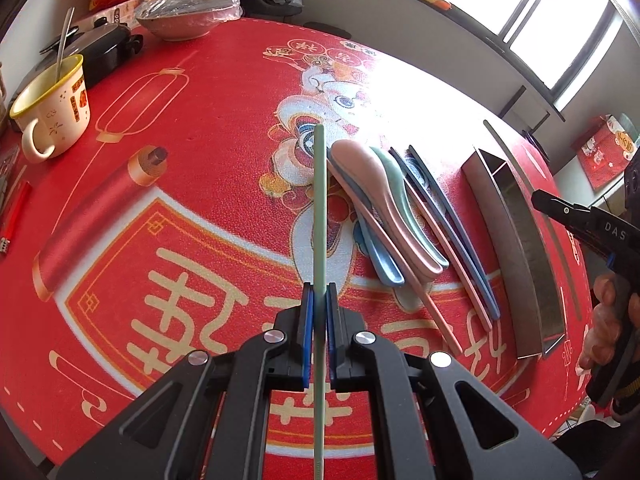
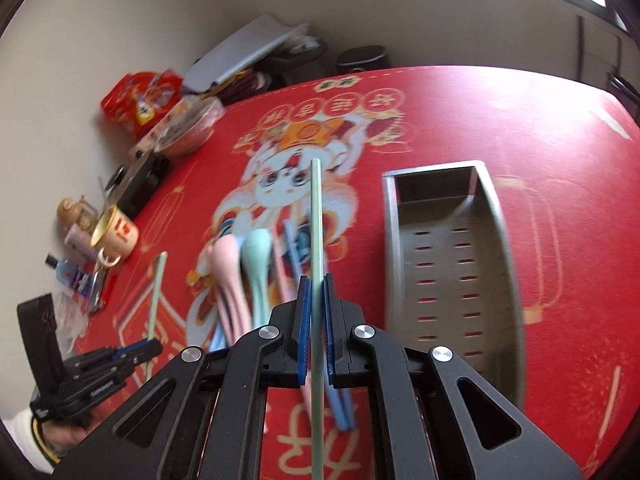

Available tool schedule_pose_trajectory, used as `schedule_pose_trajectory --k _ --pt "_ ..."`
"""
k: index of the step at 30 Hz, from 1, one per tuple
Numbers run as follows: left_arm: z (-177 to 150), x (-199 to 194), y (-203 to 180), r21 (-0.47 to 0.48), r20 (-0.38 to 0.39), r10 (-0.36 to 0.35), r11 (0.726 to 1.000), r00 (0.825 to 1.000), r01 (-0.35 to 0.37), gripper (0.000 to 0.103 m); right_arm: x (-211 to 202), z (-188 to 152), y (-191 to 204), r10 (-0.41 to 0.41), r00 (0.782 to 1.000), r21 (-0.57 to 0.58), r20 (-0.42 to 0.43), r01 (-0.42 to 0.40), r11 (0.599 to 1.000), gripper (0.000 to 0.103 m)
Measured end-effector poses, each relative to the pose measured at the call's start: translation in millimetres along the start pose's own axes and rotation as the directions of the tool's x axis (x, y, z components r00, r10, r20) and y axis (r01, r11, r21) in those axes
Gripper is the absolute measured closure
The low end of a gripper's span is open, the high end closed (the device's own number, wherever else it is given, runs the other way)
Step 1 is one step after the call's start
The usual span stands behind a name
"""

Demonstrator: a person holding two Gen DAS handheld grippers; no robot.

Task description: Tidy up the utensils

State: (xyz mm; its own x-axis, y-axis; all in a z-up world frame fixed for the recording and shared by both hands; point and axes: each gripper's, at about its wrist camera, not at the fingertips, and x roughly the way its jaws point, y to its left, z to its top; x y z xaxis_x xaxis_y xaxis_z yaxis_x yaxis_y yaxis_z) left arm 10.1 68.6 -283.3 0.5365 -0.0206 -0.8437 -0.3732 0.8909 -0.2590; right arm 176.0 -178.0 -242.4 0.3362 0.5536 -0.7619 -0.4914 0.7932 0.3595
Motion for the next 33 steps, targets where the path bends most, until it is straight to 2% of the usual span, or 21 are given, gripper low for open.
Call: schedule_pose_trajectory --k 2,5,10,15,23,28,33 --pt "0 2 -3 0.009 -0.004 -0.002 1.000 1.000 0.002 0.097 0 3 -22 -0.061 0.998 0.041 -0.004 0.062 0.997 0.097" --pt "1 4 -9 0.017 -0.010 -0.003 1.000 1.000 0.003 0.097 9 0 -42 -0.138 0.990 0.035 -0.038 0.139 0.990 0.097" --pt "0 4 -13 0.024 -0.012 0.000 1.000 1.000 0.000 0.097 29 -12 -66 -0.208 0.972 0.079 -0.112 0.217 0.973 0.097" --pt "-2 2 -10 0.012 -0.011 0.010 1.000 1.000 -0.010 0.097 38 -15 -66 -0.294 0.947 0.027 -0.127 0.300 0.954 0.097" --pt "-5 -2 -8 -0.001 -0.007 0.021 1.000 1.000 -0.021 0.097 48 -14 -58 -0.392 0.910 -0.075 -0.136 0.385 0.920 0.097" --pt "-3 -3 -9 0.001 -0.005 0.026 1.000 1.000 -0.026 0.097 40 -10 -50 -0.367 0.923 -0.077 -0.114 0.360 0.930 0.095" --pt "4 -5 -13 0.006 -0.002 0.031 1.000 1.000 -0.031 0.097 19 -3 -41 -0.334 0.941 -0.051 -0.055 0.331 0.942 0.093"
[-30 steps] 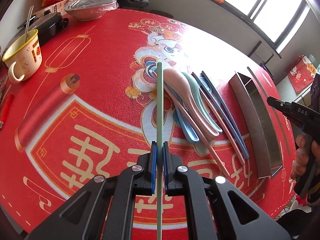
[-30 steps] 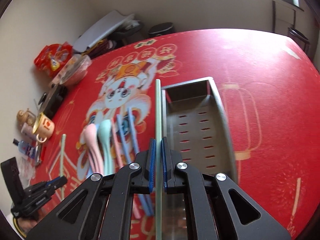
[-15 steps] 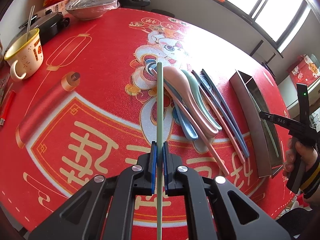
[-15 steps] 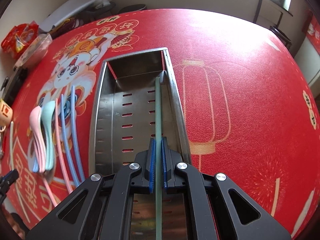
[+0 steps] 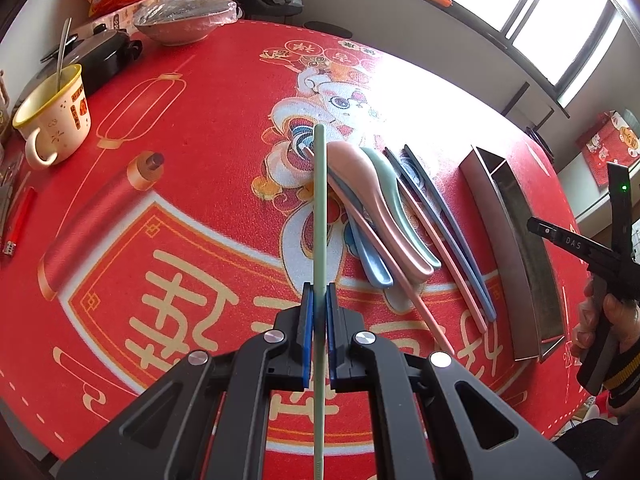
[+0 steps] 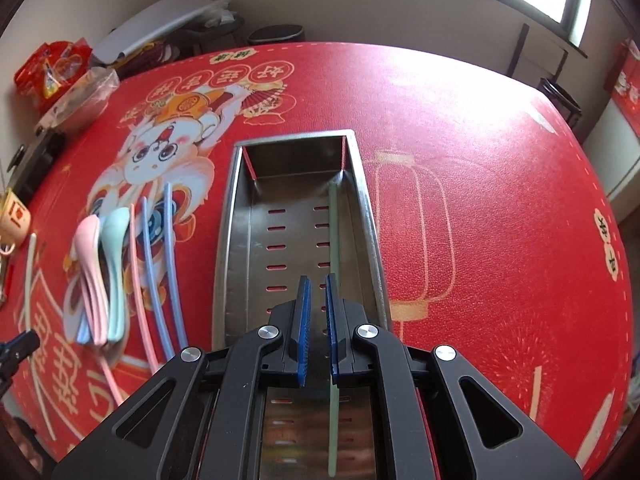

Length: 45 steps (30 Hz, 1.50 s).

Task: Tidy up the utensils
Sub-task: 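Lower the green chopsticks into the steel caddy and open both tools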

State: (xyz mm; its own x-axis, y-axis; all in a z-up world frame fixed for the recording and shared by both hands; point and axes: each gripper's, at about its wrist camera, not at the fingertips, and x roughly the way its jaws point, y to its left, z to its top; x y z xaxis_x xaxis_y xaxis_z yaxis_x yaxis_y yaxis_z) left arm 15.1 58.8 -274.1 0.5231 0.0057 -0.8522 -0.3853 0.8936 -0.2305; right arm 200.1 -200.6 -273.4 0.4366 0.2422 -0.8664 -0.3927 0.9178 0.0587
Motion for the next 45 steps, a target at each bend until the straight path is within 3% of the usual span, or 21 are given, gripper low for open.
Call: schedule_pose_trajectory --k 1,2,4,9,13,24,31,45 --pt "2 -1 -2 0.002 0.002 0.001 1.000 1.000 -0.001 0.097 -5 0 -1 0.005 1.000 0.003 0.015 -0.005 1.000 0.084" --pt "5 -1 -4 0.006 0.004 0.002 1.000 1.000 -0.002 0.097 -11 0 -3 0.010 0.999 0.006 0.034 -0.010 1.000 0.060" --pt "11 -2 -9 0.013 0.007 0.001 1.000 1.000 -0.001 0.097 -26 -1 -8 0.009 0.996 0.014 0.094 -0.010 1.000 0.039" --pt "28 -3 -27 -0.005 0.008 -0.035 0.999 0.999 0.035 0.097 -41 -3 -30 0.035 0.993 0.067 0.115 -0.043 0.997 0.034" --pt "37 -1 -58 0.014 0.001 -0.064 0.998 0.998 0.064 0.097 -50 -11 -51 0.024 0.990 0.088 0.137 -0.036 0.995 0.017" --pt "45 35 -164 0.069 -0.070 -0.154 0.985 0.986 0.158 0.097 -52 -26 -107 0.044 0.993 0.107 0.112 -0.056 0.993 0.017" --pt "42 67 -220 0.075 -0.117 -0.170 0.981 0.978 0.180 0.097 -58 -27 -142 0.017 0.992 0.108 0.125 -0.031 0.994 0.017" --pt "42 130 -252 0.039 -0.208 -0.117 0.991 0.971 0.128 0.097 -51 -40 -173 0.041 0.996 0.105 0.081 -0.050 0.993 0.017"
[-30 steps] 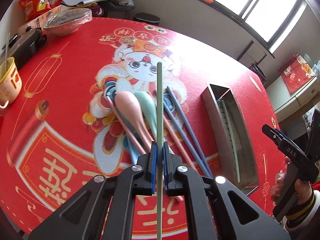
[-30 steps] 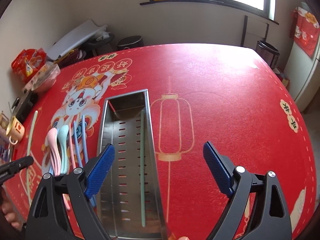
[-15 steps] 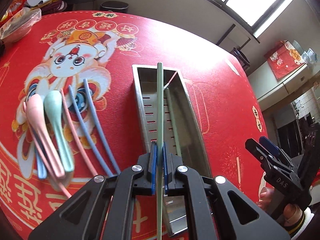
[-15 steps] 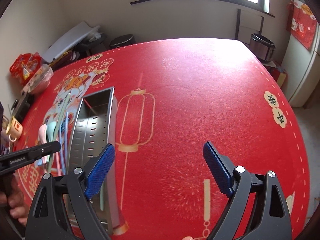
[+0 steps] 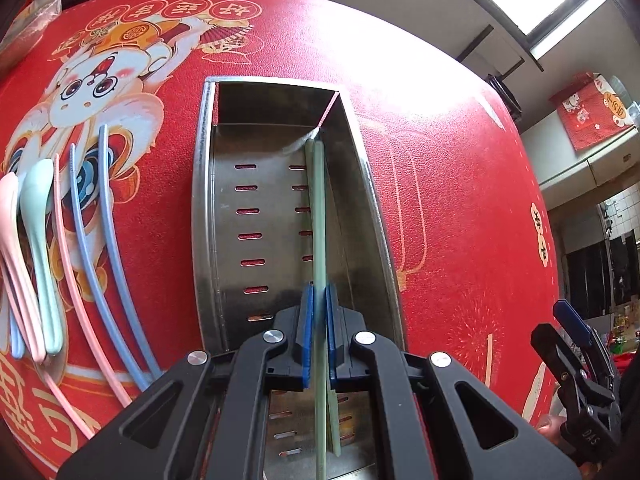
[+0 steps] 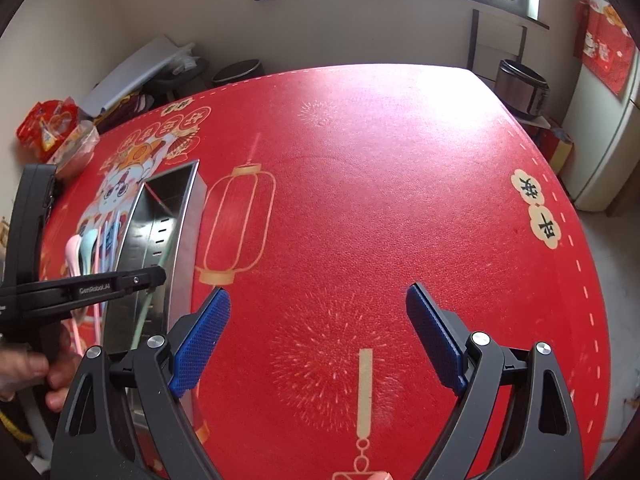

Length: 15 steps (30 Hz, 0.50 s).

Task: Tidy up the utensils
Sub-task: 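Lower the green chopsticks into the steel caddy and open both tools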

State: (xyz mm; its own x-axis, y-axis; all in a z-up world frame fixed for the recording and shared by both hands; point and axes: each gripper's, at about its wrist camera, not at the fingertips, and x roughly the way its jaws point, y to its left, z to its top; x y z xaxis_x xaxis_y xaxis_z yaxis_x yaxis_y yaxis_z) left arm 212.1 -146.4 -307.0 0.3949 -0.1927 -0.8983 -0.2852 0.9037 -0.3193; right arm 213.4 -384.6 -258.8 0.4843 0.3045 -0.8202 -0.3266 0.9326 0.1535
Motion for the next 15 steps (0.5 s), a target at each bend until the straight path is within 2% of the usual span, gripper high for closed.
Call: schedule_pose_trajectory --k 3,5,9,12,14,15 --pt "2 4 -2 0.007 0.001 -0.009 1.000 1.000 0.009 0.093 -1 -1 -5 -0.004 1.000 0.019 -0.001 0.004 1.000 0.017" --pt "2 0 -3 0.015 0.016 -0.006 1.000 1.000 0.006 0.083 -1 -1 -6 -0.010 1.000 0.028 -0.001 0.010 1.000 0.017" --pt "5 -16 -1 0.033 0.046 -0.010 0.999 0.999 0.008 0.074 -4 0 -1 -0.001 1.000 0.042 0.003 0.000 0.999 0.017" --pt "4 -33 3 0.051 0.075 -0.004 0.999 0.997 0.000 0.062 -3 1 9 0.012 1.000 0.046 0.006 -0.012 0.999 0.017" --pt "3 -44 6 0.066 0.096 0.008 0.998 0.995 -0.014 0.048 -3 2 19 0.024 1.000 0.042 0.007 -0.025 0.999 0.017" --pt "2 -50 8 0.077 0.108 0.018 0.997 0.994 -0.026 0.045 -2 3 25 0.033 0.999 0.041 0.007 -0.034 0.999 0.017"
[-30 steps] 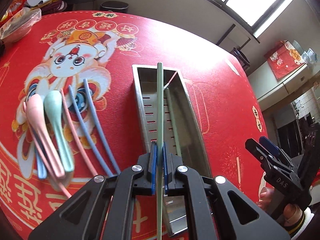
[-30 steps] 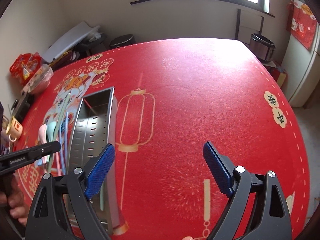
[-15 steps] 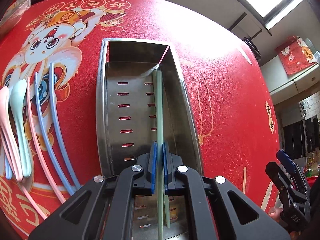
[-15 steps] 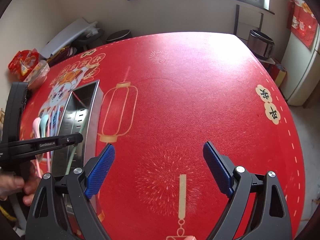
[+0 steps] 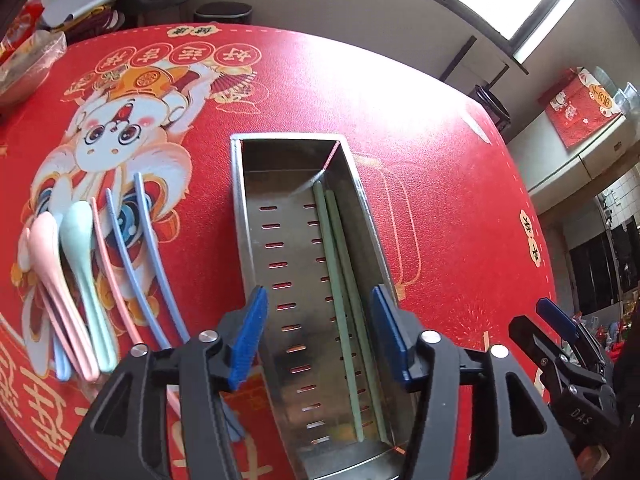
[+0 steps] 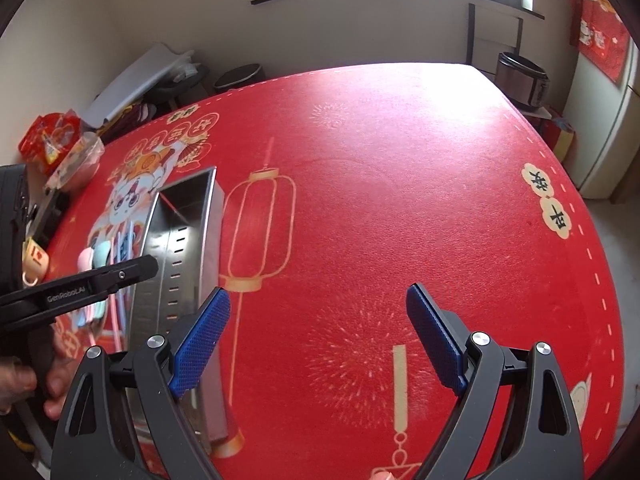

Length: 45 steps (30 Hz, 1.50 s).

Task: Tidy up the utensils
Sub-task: 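Lower the green chopsticks into the steel caddy and open both tools, then move the left tool back over the spoons and chopsticks pile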

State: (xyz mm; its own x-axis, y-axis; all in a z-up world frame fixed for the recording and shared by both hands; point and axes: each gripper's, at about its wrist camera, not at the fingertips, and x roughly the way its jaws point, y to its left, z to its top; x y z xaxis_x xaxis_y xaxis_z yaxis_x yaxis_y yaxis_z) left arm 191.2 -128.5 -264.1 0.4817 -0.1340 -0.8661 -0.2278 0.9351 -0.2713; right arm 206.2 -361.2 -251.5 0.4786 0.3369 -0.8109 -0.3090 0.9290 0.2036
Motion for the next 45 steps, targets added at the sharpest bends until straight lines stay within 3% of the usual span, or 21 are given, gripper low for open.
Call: schedule_pose_trajectory --k 2,5,14,21,24,27,31,37,45 --pt "-2 -12 6 0.021 0.017 0.024 0.999 1.000 -0.024 0.029 1 0 13 0.024 1.000 -0.001 0.001 -0.024 1.000 0.017" --pt "-5 -28 21 0.035 0.032 0.058 0.998 0.998 -0.059 0.019 4 2 33 0.056 0.998 -0.001 0.001 -0.056 0.998 0.017" --pt "-28 -56 110 -0.068 -0.002 0.138 0.988 0.990 -0.138 0.014 11 1 99 0.135 0.990 -0.051 -0.027 -0.136 0.989 0.017" --pt "-53 -70 186 -0.201 -0.016 0.157 0.967 0.988 -0.157 0.015 21 -5 134 0.083 0.994 -0.118 -0.064 -0.090 0.989 0.017" --pt "-54 -70 205 -0.252 -0.008 0.138 0.958 0.990 -0.135 0.018 25 -6 137 0.088 0.992 -0.104 -0.090 -0.097 0.990 0.017" --pt "-52 -65 213 -0.267 -0.007 0.114 0.957 0.993 -0.112 0.028 29 -8 134 0.090 0.989 -0.071 -0.117 -0.098 0.993 0.017" --pt "-50 -56 210 -0.256 -0.017 0.065 0.964 0.998 -0.068 0.051 32 -12 128 0.065 0.989 -0.043 -0.134 -0.071 0.997 0.017" --pt "-55 -39 184 -0.188 -0.060 0.052 0.980 0.997 -0.063 0.053 28 -13 114 0.047 0.991 -0.009 -0.124 -0.048 0.999 0.017" --pt "-52 -40 193 -0.232 -0.037 0.108 0.966 0.993 -0.114 0.057 27 -15 107 0.052 0.990 0.008 -0.129 -0.051 0.999 0.017"
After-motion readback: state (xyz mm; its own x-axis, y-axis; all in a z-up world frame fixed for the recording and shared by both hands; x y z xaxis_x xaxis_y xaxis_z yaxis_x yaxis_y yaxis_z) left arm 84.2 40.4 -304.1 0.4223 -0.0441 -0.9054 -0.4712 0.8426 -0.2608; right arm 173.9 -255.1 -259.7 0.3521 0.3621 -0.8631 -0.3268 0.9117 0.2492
